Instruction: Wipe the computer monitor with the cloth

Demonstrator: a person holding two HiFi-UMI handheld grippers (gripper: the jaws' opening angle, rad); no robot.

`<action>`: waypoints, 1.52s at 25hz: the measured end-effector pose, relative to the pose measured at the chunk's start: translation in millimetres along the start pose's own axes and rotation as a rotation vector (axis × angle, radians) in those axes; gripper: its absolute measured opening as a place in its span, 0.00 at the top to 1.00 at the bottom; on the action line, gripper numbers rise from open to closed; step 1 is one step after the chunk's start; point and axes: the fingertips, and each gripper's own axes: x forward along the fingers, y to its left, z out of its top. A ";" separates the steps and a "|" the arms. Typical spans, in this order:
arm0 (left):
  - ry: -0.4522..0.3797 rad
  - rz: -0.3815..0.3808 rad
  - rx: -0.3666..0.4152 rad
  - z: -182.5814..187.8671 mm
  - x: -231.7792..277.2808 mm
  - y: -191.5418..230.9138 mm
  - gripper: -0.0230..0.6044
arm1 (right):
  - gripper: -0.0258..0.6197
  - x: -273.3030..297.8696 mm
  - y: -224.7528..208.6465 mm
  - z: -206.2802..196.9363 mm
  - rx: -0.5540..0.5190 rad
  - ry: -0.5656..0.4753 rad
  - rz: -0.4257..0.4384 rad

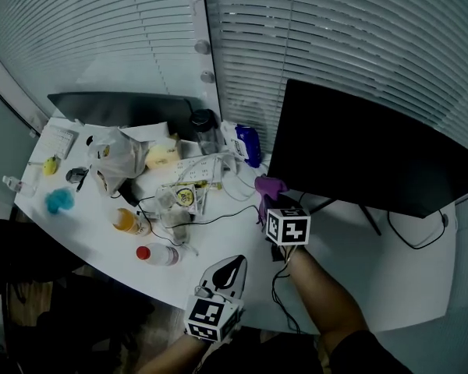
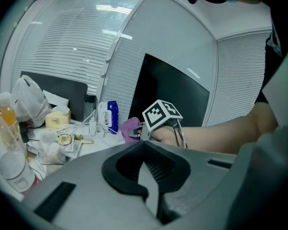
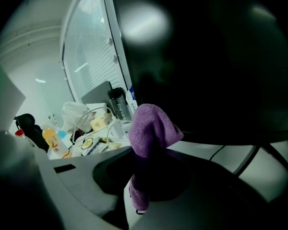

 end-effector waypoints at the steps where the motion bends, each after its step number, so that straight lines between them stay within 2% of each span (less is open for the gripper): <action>1: 0.000 -0.001 0.002 -0.1 1.7 -1.6 0.95 | 0.84 -0.8 -4.8 0.6 0.006 -0.003 -0.008; 10: 0.019 -0.017 0.023 0.4 13.4 -23.9 0.95 | 0.84 -15.7 -39.8 1.4 0.044 -0.016 -0.038; 21: 0.039 -0.079 0.061 -1.0 39.6 -73.9 0.95 | 0.84 -49.7 -93.3 -8.6 0.088 -0.034 -0.078; 27: 0.053 -0.125 0.079 -3.5 60.4 -115.1 0.95 | 0.84 -78.6 -141.6 -19.6 0.119 -0.038 -0.121; 32: 0.059 -0.179 0.117 -21.3 81.6 -154.2 0.95 | 0.84 -108.5 -188.2 -30.8 0.144 -0.044 -0.159; 38: 0.087 -0.226 0.102 -12.0 108.1 -205.6 0.95 | 0.84 -142.9 -242.6 -41.2 0.178 -0.042 -0.209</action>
